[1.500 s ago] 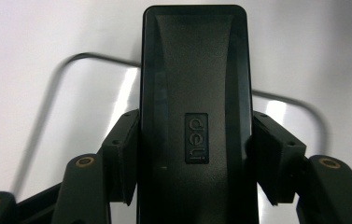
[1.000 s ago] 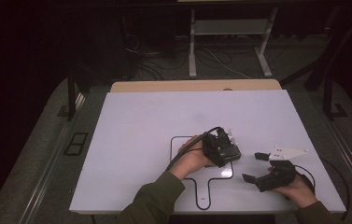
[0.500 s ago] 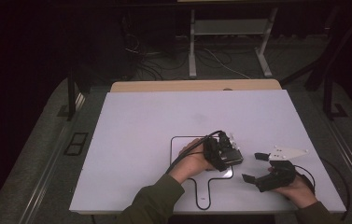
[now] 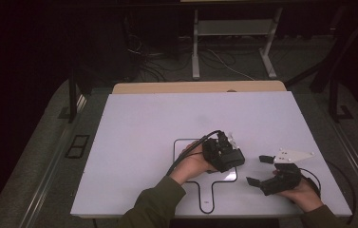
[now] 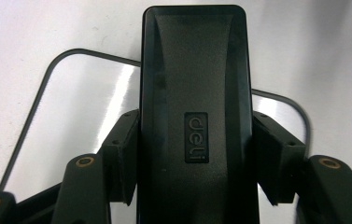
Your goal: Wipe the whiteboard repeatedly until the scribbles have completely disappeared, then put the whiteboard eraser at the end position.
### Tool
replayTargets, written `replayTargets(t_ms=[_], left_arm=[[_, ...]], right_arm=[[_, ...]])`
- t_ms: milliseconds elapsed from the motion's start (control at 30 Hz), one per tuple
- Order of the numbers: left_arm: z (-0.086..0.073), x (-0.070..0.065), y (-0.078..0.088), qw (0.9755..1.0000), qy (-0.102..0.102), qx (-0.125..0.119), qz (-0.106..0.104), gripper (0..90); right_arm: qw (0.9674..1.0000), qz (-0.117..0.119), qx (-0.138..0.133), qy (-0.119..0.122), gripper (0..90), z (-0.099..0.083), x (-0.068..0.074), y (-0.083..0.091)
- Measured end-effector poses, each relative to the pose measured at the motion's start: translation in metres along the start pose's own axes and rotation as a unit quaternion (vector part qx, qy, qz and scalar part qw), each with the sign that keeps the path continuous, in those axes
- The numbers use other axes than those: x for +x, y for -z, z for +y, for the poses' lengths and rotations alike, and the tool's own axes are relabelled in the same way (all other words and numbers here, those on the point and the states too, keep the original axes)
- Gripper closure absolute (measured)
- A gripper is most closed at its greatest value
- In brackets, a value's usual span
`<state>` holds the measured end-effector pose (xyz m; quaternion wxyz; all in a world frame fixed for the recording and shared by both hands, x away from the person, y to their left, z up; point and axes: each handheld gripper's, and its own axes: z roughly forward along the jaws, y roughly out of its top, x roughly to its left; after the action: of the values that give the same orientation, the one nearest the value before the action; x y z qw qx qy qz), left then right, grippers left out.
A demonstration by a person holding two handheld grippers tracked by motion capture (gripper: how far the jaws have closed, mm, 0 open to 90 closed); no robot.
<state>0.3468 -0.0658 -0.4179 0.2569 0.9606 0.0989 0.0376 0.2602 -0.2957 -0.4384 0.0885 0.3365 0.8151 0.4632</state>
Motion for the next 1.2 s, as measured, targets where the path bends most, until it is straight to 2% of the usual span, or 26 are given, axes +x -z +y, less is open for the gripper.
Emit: replayTargets(t_ms=[100, 167, 200, 233, 400, 500, 633, 700, 800, 833, 933, 1033, 1133, 1200], left_arm=[[-0.002, 0.004, 0.009, 1.0000, 0.002, -0.008, 0.000, 39.1], [-0.005, 0.007, 0.015, 0.9995, 0.024, -0.018, 0.000, 39.1], [-0.006, 0.010, 0.018, 0.9995, 0.026, -0.016, 0.003, 39.1], [-0.007, 0.014, 0.021, 0.9995, 0.023, -0.019, 0.008, 39.1], [-0.015, 0.037, 0.038, 0.9980, 0.050, -0.032, 0.023, 39.1], [-0.019, 0.052, 0.046, 0.9961, 0.074, -0.036, 0.031, 39.1], [-0.021, 0.071, 0.052, 0.9935, 0.096, -0.042, 0.044, 39.1], [-0.020, 0.080, 0.053, 0.9923, 0.107, -0.040, 0.049, 39.1], [-0.017, 0.097, 0.054, 0.9925, 0.101, -0.034, 0.061, 39.1], [-0.016, 0.101, 0.053, 0.9911, 0.111, -0.033, 0.064, 39.1], [-0.014, 0.118, 0.050, 0.9887, 0.126, -0.035, 0.074, 39.1], [-0.013, 0.134, 0.044, 0.9873, 0.136, -0.030, 0.077, 39.1], [-0.011, 0.147, 0.034, 0.9843, 0.155, -0.029, 0.079, 39.1], [-0.011, 0.155, 0.028, 0.9837, 0.160, -0.023, 0.079, 39.1]], right_arm=[[1.0000, -0.001, -0.001, 0.005, 0.0, 0.000, 0.000, -0.001], [1.0000, -0.001, -0.002, 0.005, 0.0, 0.000, 0.000, 0.000], [1.0000, -0.001, -0.003, 0.004, 0.0, 0.000, 0.000, 0.000], [1.0000, -0.001, -0.003, 0.004, 0.0, 0.000, -0.001, 0.000], [1.0000, -0.002, -0.004, 0.002, 0.0, 0.000, 0.000, -0.001], [1.0000, 0.000, -0.003, 0.000, 0.0, 0.000, -0.001, -0.001], [1.0000, 0.001, -0.003, 0.000, 0.0, 0.000, 0.000, -0.001], [1.0000, 0.003, -0.004, 0.000, 0.0, 0.000, -0.001, -0.001], [1.0000, 0.003, -0.004, -0.001, 0.0, 0.000, -0.001, -0.002], [1.0000, 0.003, -0.003, -0.002, 0.0, 0.000, -0.001, -0.002], [1.0000, 0.004, -0.006, -0.003, 0.0, 0.000, -0.001, -0.002], [1.0000, 0.006, -0.006, -0.001, 0.0, 0.000, 0.000, -0.001], [0.9999, 0.007, -0.007, -0.004, 0.0, 0.000, 0.000, -0.001], [0.9999, 0.007, -0.007, -0.003, 0.0, 0.000, 0.000, -0.001]])
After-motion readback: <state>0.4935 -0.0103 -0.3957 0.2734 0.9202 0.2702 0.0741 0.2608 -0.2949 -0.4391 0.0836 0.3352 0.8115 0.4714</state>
